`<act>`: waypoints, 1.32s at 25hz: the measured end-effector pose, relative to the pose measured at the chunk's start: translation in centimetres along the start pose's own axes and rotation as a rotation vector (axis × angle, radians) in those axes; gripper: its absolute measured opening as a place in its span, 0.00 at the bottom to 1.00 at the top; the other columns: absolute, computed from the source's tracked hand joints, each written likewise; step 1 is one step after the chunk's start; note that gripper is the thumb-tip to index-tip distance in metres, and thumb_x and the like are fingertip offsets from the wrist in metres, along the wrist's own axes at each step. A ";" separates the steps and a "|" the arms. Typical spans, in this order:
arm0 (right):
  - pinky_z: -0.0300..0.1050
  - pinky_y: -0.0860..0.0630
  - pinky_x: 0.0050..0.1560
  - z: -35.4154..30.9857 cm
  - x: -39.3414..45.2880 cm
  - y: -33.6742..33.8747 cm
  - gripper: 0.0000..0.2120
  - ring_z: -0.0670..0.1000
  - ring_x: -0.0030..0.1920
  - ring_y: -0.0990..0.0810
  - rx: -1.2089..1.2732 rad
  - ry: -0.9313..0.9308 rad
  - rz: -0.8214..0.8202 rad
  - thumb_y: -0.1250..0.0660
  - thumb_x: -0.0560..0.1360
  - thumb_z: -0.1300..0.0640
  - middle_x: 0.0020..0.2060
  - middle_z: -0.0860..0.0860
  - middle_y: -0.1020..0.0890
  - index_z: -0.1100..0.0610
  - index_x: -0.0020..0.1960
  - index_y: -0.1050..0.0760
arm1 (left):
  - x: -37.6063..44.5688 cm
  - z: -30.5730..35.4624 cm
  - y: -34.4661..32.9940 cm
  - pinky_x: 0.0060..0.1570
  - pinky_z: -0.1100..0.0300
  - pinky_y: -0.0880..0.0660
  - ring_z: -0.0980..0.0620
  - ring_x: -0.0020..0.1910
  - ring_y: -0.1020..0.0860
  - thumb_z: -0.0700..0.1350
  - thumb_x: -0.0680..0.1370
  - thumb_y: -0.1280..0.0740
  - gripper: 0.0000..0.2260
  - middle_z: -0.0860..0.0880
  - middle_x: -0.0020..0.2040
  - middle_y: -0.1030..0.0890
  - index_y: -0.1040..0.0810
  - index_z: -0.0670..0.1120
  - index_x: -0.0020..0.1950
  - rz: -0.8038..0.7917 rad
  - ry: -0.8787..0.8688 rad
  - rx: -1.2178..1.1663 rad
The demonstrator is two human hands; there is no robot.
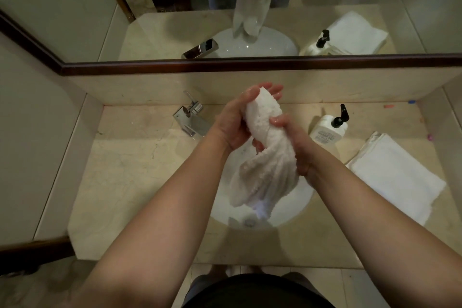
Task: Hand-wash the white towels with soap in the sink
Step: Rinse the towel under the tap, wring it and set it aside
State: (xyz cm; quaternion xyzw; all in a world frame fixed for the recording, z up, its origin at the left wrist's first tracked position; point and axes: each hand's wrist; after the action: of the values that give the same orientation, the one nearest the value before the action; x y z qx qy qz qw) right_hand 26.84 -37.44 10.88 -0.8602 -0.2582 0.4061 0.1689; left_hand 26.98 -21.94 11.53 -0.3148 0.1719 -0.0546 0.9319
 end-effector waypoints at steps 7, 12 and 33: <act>0.50 0.21 0.42 1.5 1.0 -3.0 0.41 0.54 0.40 0.17 -0.245 0.197 0.232 0.45 0.65 0.20 0.42 0.56 0.15 0.55 0.53 0.20 | 0.5 0.5 -0.1 0.32 0.60 0.24 0.53 0.30 0.22 0.49 0.78 0.29 0.11 0.50 0.32 0.22 0.25 0.45 0.39 0.281 0.115 0.199; 0.62 0.21 0.49 3.1 2.1 -3.4 0.52 0.58 0.43 0.16 -0.666 0.352 0.457 0.57 0.65 0.16 0.39 0.58 0.15 0.61 0.48 0.19 | 0.2 -0.8 0.0 0.30 0.61 0.24 0.52 0.30 0.22 0.43 0.74 0.24 0.08 0.48 0.33 0.20 0.22 0.42 0.44 0.489 0.067 0.221; 0.40 0.28 0.27 -0.8 0.8 -2.5 0.29 0.49 0.27 0.26 -0.090 0.123 0.006 0.38 0.72 0.33 0.31 0.53 0.25 0.58 0.53 0.22 | 1.2 0.7 1.0 0.62 0.50 0.23 0.46 0.62 0.21 0.51 0.70 0.24 0.27 0.43 0.61 0.19 0.25 0.46 0.66 -0.027 -0.004 -0.025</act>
State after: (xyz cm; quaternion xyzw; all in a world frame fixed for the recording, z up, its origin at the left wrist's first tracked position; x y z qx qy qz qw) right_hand 27.11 -35.03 12.09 -0.8909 -0.2626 0.3411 0.1445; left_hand 28.39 -20.98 11.07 -0.3287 0.1664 -0.0642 0.9274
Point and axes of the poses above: each hand's wrist, its own x-axis towards the middle knuckle, its own y-axis out of the back of the hand, z = x × y
